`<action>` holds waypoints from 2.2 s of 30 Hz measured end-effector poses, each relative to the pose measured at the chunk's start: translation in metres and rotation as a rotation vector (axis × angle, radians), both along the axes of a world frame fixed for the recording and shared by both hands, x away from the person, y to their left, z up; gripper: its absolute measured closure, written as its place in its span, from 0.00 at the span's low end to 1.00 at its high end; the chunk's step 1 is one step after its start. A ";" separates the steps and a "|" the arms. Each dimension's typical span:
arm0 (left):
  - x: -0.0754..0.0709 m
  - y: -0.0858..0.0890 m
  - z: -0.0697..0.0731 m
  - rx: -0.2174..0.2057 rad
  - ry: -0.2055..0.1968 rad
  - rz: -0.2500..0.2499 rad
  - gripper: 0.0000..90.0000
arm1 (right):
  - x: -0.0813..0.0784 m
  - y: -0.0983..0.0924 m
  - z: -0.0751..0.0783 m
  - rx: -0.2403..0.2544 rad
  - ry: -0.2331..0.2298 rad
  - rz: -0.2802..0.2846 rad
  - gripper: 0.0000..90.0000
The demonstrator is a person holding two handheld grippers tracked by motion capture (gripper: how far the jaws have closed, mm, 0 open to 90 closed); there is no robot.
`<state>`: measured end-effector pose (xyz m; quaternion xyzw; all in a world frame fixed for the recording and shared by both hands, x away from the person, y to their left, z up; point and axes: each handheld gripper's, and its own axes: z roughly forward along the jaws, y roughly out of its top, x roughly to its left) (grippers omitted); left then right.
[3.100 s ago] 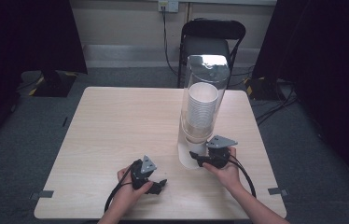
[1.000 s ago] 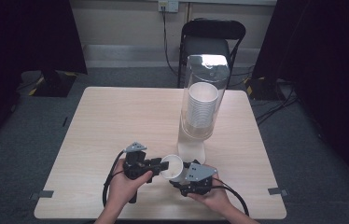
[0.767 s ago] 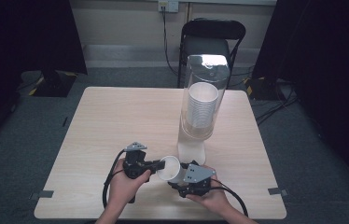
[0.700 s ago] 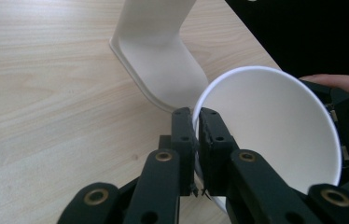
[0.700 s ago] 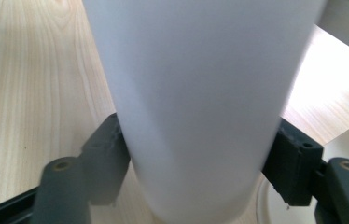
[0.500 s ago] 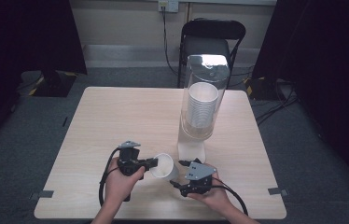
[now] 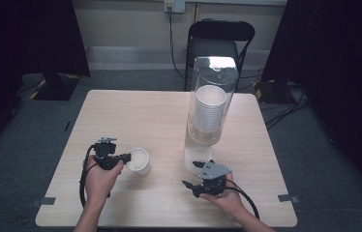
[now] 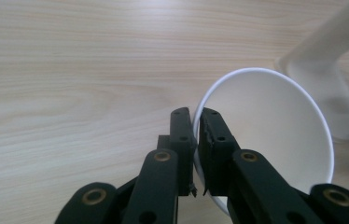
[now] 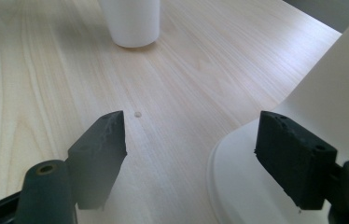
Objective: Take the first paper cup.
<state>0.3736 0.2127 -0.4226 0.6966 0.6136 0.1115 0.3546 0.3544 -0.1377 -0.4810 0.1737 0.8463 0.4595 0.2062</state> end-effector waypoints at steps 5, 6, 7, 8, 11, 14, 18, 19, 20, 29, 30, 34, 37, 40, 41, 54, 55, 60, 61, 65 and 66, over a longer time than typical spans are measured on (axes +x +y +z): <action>0.001 0.004 -0.003 0.000 -0.046 0.023 0.78 | 0.002 -0.003 0.001 0.003 0.006 -0.004 0.28; 0.001 0.004 -0.003 -0.004 -0.071 0.000 0.71 | 0.002 -0.003 0.001 0.003 0.008 -0.004 0.28; 0.001 0.003 -0.003 -0.018 -0.082 -0.008 0.65 | 0.003 -0.004 0.001 0.004 0.010 -0.004 0.28; 0.000 0.002 -0.002 -0.041 -0.080 -0.024 0.61 | 0.003 -0.005 0.001 0.004 0.015 -0.009 0.28; -0.001 -0.001 0.001 -0.071 -0.091 -0.057 0.51 | 0.005 -0.008 0.002 0.005 0.020 -0.016 0.28; -0.004 0.000 0.007 -0.072 -0.106 -0.089 0.47 | 0.007 -0.013 0.003 0.008 0.033 -0.032 0.28; -0.011 0.005 0.015 -0.057 -0.135 -0.103 0.42 | 0.013 -0.022 0.005 0.025 0.054 -0.069 0.28; -0.012 0.006 0.016 -0.050 -0.142 -0.108 0.41 | 0.015 -0.024 0.006 0.035 0.057 -0.082 0.28; -0.015 0.007 0.017 -0.049 -0.143 -0.117 0.40 | 0.016 -0.026 0.007 0.037 0.065 -0.095 0.28; -0.038 0.018 0.012 -0.036 -0.184 -0.169 0.34 | 0.033 -0.045 0.012 0.125 0.129 -0.231 0.26; -0.042 0.021 0.011 -0.044 -0.179 -0.173 0.34 | 0.035 -0.046 0.014 0.130 0.127 -0.236 0.26; -0.050 0.025 0.002 -0.041 -0.193 -0.194 0.31 | 0.038 -0.048 0.025 0.143 0.081 -0.252 0.26; -0.054 0.028 -0.011 -0.037 -0.179 -0.201 0.29 | 0.040 -0.047 0.030 0.151 0.089 -0.249 0.26; -0.056 0.030 -0.023 -0.054 -0.178 -0.192 0.26 | 0.042 -0.045 0.033 0.147 0.080 -0.256 0.26; -0.057 0.031 -0.027 -0.055 -0.179 -0.200 0.25 | 0.043 -0.044 0.034 0.159 0.077 -0.253 0.26; -0.061 0.018 -0.069 0.040 -0.155 -0.289 0.22 | 0.056 -0.041 0.055 0.217 0.038 -0.263 0.26; -0.060 0.017 -0.070 0.058 -0.154 -0.307 0.22 | 0.056 -0.040 0.056 0.220 0.036 -0.265 0.26; -0.058 0.012 -0.076 0.097 -0.194 -0.361 0.18 | 0.058 -0.038 0.058 0.234 0.037 -0.268 0.26; -0.058 0.011 -0.077 0.101 -0.200 -0.363 0.18 | 0.059 -0.038 0.058 0.237 0.041 -0.265 0.26; -0.058 0.008 -0.078 0.143 -0.208 -0.386 0.17 | 0.060 -0.034 0.060 0.252 0.033 -0.267 0.26; -0.059 0.008 -0.078 0.148 -0.215 -0.387 0.17 | 0.060 -0.033 0.060 0.259 0.034 -0.266 0.26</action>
